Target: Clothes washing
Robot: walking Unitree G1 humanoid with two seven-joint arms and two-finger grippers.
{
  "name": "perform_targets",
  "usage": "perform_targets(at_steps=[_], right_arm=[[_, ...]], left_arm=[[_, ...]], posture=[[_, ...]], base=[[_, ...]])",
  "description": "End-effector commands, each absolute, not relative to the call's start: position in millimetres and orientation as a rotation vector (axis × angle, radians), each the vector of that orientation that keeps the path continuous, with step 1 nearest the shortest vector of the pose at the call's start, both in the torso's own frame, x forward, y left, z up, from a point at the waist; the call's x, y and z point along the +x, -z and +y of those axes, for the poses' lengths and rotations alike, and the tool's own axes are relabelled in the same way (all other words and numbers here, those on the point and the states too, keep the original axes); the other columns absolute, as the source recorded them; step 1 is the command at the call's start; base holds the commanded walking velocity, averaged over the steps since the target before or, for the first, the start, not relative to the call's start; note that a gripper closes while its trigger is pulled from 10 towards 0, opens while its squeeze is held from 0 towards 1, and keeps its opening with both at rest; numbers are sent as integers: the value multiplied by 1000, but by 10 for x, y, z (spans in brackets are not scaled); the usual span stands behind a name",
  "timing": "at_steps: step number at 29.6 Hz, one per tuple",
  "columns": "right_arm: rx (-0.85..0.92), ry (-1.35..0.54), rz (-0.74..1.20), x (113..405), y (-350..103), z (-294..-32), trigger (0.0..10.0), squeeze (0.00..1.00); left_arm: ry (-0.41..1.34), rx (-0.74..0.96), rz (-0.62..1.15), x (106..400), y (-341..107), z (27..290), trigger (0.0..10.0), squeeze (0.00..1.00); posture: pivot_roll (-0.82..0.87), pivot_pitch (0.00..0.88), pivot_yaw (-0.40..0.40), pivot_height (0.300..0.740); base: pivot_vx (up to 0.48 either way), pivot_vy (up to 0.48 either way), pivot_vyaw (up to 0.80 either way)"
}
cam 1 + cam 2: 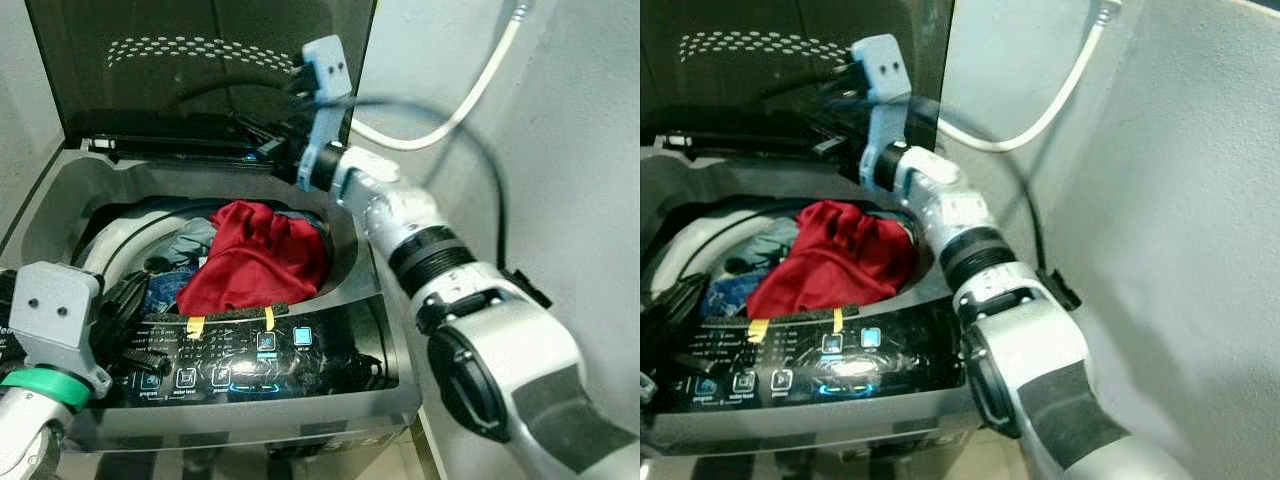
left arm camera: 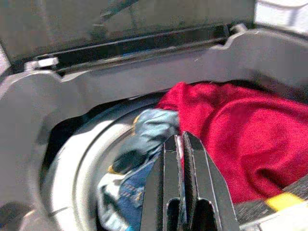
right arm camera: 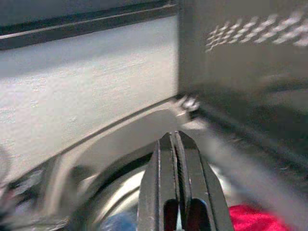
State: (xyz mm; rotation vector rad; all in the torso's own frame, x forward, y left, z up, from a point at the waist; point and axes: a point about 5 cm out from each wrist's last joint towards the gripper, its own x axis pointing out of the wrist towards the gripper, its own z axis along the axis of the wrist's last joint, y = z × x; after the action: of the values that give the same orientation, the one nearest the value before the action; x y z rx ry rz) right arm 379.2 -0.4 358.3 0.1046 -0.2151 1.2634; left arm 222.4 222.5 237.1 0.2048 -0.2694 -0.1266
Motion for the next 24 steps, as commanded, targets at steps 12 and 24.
perform_targets(at_steps=[12, 24], right_arm=[[512, -695, -563, 3918, -3811, -1008, 10000, 0], [387, -444, -384, 3494, -2889, -1127, 10000, 0]], left_arm=[[518, 48, -316, 2365, -2512, 1614, 10000, 0], [247, 158, -300, 2989, -2786, 1696, 10000, 0]], posture=[[97, 24, 4, 740], [15, 0, 19, 740]], base=[[0, 0, 0], [0, 0, 0]])
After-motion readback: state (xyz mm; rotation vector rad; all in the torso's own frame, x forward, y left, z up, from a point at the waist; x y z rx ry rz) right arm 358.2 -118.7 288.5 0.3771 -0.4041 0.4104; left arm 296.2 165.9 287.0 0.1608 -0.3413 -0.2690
